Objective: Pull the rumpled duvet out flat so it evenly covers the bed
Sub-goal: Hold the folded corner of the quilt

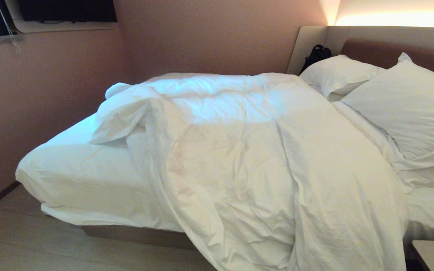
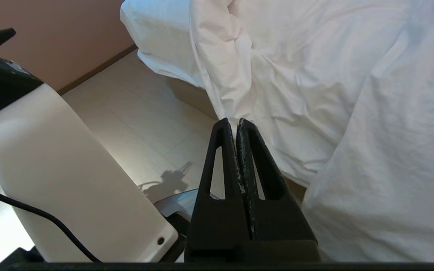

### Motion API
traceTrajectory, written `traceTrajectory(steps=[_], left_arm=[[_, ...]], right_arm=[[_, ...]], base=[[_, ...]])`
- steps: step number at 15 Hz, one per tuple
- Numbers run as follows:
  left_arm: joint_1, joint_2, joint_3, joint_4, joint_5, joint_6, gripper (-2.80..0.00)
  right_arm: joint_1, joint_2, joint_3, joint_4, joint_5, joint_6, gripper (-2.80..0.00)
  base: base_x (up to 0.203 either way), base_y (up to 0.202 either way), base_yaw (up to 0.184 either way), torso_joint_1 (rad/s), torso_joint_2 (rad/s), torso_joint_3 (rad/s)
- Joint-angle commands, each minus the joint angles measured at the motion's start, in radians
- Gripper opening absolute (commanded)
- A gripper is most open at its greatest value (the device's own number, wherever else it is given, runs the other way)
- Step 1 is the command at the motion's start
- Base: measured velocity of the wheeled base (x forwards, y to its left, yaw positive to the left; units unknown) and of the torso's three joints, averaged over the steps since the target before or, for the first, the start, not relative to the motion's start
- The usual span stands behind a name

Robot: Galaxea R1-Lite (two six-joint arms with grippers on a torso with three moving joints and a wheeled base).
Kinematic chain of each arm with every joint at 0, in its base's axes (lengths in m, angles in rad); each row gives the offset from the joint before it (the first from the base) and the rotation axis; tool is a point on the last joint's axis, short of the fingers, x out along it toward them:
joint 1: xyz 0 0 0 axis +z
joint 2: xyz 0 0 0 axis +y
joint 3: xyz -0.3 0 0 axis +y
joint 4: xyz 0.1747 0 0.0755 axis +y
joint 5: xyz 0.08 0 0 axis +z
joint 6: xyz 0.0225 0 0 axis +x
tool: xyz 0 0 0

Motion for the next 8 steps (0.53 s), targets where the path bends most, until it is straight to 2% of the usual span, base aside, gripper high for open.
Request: traceTrajectory(steps=[1, 8], left_arm=[[0.0, 0.0, 0.0, 0.0, -0.001, 0.0, -2.8], [0.0, 0.0, 0.0, 0.0, 0.0, 0.0, -2.8]], right_arm=[[-0.002, -0.037, 0.002, 0.002, 0.004, -0.006, -2.8], [-0.001, -0.112, 0.007, 0.002, -0.006, -0.006, -2.8]], base=[[0.0, 0.0, 0.0, 0.0, 0.0, 0.0], [0.0, 0.0, 0.0, 0.0, 0.0, 0.0]])
